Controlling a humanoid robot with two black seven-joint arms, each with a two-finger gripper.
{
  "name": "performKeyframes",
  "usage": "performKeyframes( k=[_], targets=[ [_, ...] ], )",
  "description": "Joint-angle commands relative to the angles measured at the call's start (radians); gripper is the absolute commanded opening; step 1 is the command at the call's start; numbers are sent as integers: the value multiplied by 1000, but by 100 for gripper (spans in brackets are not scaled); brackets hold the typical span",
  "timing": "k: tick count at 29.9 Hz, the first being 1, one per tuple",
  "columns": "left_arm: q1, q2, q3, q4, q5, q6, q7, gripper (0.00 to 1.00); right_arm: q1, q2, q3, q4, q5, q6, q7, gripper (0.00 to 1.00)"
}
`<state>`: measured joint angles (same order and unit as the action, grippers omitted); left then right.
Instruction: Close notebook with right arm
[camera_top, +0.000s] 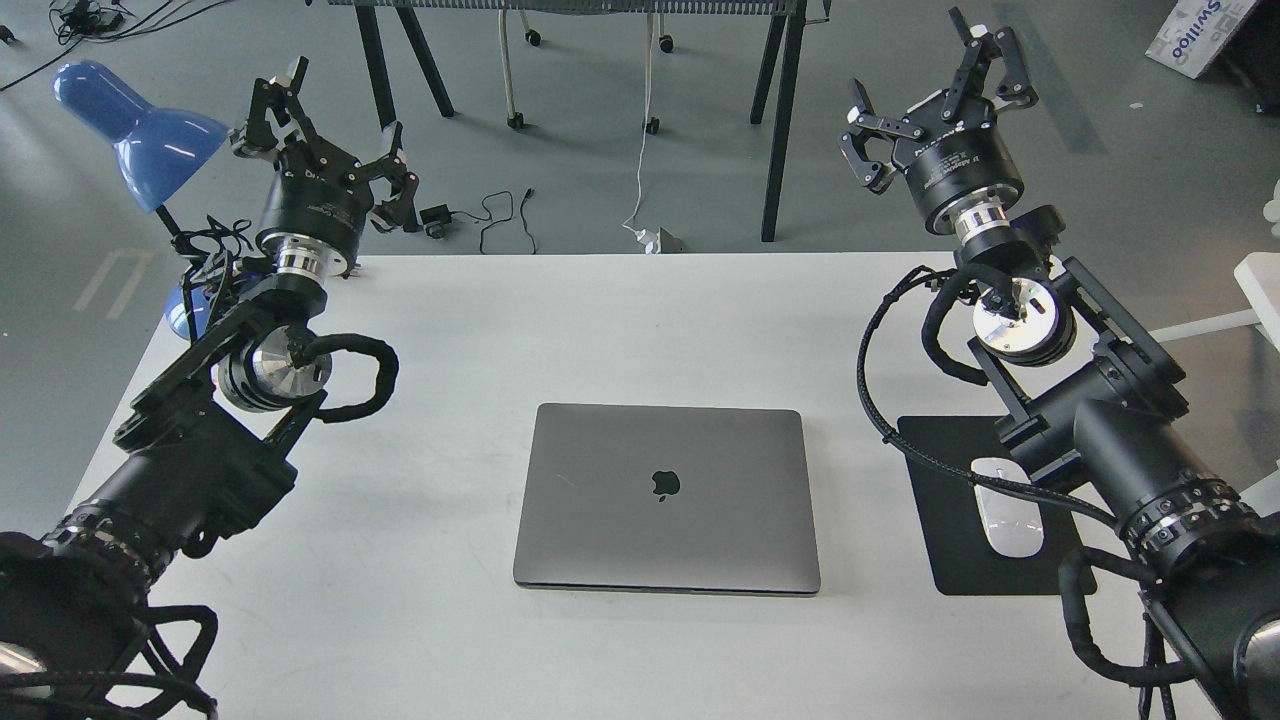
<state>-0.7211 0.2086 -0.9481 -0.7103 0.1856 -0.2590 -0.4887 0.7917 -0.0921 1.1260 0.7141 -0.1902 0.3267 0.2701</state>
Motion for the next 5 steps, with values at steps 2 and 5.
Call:
performKeyframes(
  k=[2,5],
  targets=[
    [0,0,0,0,0,1,0,100,0,0,0,1,0,2,0,100],
    [0,0,0,0,0,1,0,100,0,0,0,2,0,2,0,100]
  ],
)
